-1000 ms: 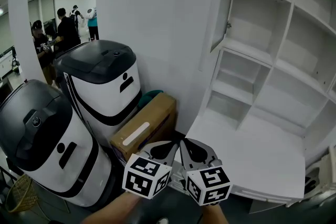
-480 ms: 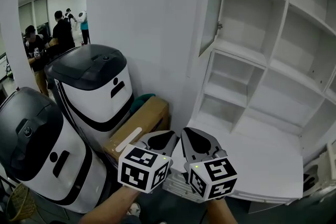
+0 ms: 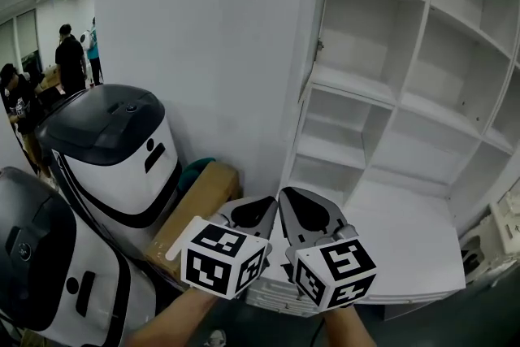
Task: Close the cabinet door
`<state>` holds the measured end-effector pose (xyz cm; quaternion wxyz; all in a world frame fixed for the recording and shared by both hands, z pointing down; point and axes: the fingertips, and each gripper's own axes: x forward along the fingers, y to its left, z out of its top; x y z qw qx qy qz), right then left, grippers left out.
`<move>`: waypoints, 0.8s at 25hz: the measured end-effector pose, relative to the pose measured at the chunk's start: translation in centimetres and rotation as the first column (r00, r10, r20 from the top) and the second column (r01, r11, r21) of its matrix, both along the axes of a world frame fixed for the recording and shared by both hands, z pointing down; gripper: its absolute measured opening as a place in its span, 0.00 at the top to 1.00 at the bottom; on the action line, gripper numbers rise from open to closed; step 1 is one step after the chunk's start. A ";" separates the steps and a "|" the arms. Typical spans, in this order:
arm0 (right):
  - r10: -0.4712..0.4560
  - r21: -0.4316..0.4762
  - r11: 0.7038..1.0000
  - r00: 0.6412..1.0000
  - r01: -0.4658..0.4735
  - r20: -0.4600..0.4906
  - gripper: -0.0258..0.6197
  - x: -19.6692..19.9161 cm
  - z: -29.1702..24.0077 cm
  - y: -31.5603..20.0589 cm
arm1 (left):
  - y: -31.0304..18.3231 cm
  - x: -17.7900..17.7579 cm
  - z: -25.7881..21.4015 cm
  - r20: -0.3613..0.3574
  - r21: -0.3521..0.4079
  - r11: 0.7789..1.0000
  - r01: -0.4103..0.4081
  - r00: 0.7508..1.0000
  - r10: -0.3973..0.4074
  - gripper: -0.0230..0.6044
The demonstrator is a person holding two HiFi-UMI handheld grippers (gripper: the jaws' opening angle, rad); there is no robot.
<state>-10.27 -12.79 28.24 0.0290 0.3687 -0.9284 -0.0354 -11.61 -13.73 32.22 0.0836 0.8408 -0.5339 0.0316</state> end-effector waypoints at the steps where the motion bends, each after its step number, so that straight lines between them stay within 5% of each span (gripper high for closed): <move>1: 0.015 0.010 1.000 1.000 -0.015 0.005 0.93 -0.2 -0.6 -0.3 | -0.4 -0.2 -0.3 -0.001 0.008 1.000 -0.014 1.000 0.015 0.94; 15: 0.217 0.117 0.967 0.973 -0.225 0.078 0.92 -1.0 -7.0 -2.2 | -3.7 -1.5 -4.0 -0.004 0.061 0.979 -0.195 0.981 0.196 0.94; 20: 0.265 0.126 0.954 0.961 -0.274 0.084 0.85 -1.3 -8.5 -2.9 | -3.7 -1.3 -5.0 0.005 0.069 0.966 -0.251 0.968 0.251 0.94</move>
